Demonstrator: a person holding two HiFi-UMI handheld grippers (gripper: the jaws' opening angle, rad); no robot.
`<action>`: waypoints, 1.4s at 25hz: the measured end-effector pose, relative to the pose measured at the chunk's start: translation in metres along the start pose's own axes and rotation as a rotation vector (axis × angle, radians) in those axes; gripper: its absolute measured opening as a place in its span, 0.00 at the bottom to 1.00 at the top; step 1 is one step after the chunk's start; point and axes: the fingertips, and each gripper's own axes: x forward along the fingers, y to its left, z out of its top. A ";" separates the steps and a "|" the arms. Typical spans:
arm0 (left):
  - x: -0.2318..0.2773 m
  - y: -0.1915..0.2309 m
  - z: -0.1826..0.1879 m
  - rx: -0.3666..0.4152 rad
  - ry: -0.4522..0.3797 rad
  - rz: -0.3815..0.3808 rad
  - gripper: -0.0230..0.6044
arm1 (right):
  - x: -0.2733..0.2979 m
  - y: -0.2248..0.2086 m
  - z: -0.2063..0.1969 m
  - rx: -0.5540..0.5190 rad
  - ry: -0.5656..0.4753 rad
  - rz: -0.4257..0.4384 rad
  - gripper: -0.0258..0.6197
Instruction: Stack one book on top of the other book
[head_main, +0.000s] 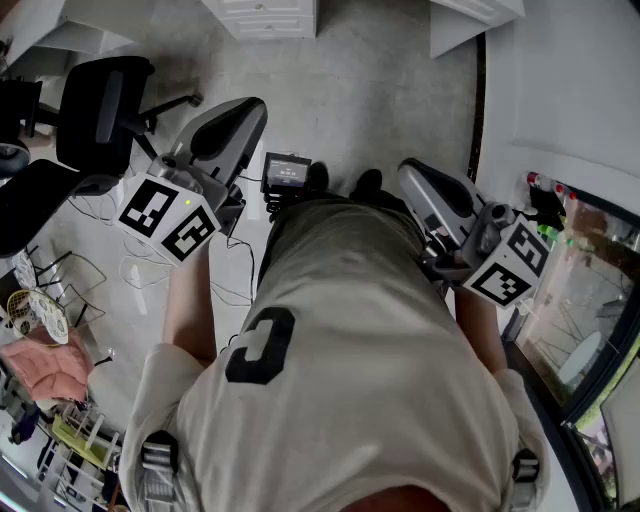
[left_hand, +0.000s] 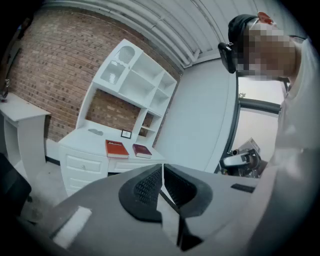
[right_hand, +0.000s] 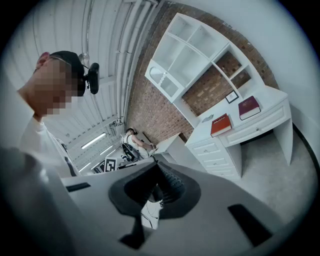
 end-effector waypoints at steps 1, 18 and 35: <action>0.000 -0.002 0.001 0.013 0.003 -0.001 0.06 | 0.000 0.001 0.000 0.001 -0.002 -0.003 0.04; 0.082 -0.100 -0.007 0.123 0.067 -0.050 0.06 | -0.083 -0.048 0.026 0.016 -0.088 -0.006 0.05; 0.114 -0.134 0.002 0.134 0.040 0.058 0.06 | -0.128 -0.088 0.037 0.069 -0.084 0.048 0.05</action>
